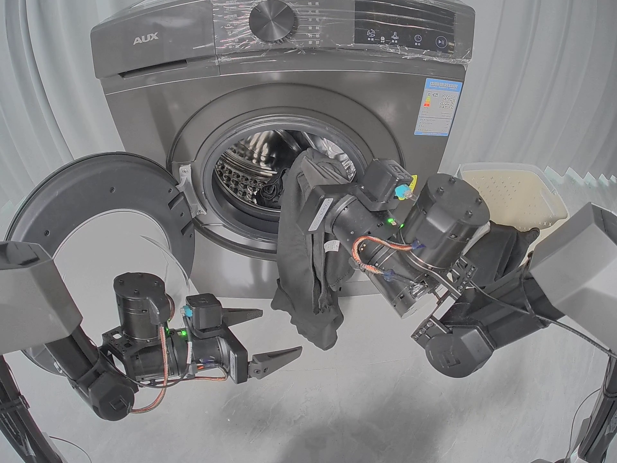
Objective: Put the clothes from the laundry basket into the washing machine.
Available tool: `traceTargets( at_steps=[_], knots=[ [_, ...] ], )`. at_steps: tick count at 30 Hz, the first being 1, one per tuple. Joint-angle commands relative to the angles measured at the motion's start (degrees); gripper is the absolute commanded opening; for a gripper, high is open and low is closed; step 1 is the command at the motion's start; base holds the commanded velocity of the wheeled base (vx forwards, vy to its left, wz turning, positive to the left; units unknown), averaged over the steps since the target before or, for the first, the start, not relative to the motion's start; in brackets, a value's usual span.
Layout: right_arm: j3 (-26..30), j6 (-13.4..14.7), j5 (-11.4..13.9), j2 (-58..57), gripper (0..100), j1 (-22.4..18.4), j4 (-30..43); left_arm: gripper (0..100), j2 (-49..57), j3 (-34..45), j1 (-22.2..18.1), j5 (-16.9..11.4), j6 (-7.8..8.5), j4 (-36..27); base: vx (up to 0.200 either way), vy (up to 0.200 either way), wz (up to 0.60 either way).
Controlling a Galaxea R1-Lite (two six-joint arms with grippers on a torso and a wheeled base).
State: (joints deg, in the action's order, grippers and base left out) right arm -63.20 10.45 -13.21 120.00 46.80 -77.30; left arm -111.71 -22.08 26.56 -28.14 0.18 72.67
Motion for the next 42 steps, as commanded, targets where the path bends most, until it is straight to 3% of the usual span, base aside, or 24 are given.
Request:
traceTargets(
  at_steps=[1,5,11,14,24,32,37,42],
  knots=[
    [-0.3,0.0,-0.1,0.5,0,0.0,-0.2,100,-4.7,-1.6,0.7,0.0,-0.53,1.2,0.0,0.0,0.0],
    [-1.7,0.0,-0.2,1.4,0,0.0,-0.3,100,-9.0,-4.8,1.8,0.5,-1.85,2.7,0.0,0.0,0.0],
    [-1.8,0.0,-0.3,1.5,0,0.0,-0.3,100,-12.6,-8.7,2.9,5.4,-2.82,4.3,0.0,0.0,0.0],
    [-1.8,0.0,-0.4,1.8,0,0.0,-0.4,100,-14.1,-10.5,3.0,6.4,-3.0,4.4,0.0,0.0,0.0],
    [-3.1,0.0,-0.8,2.8,0,0.0,-0.5,100,-18.6,-14.2,3.4,6.7,-5.02,7.1,0.0,0.0,0.0],
    [-3.2,0.0,-0.9,3.1,0,0.0,-0.6,100,-21.7,-17.1,3.5,6.8,-5.02,8.0,0.0,0.0,0.0],
    [-3.1,0.0,-0.9,3.2,0,0.1,-1.2,100,-24.4,-20.9,3.8,9.9,-5.1,9.0,0.0,0.0,0.0],
    [-2.9,0.0,-0.9,3.2,0,0.1,-1.6,100,-26.0,-23.3,4.2,10.2,-6.07,9.4,0.0,0.0,0.0]
  ],
)
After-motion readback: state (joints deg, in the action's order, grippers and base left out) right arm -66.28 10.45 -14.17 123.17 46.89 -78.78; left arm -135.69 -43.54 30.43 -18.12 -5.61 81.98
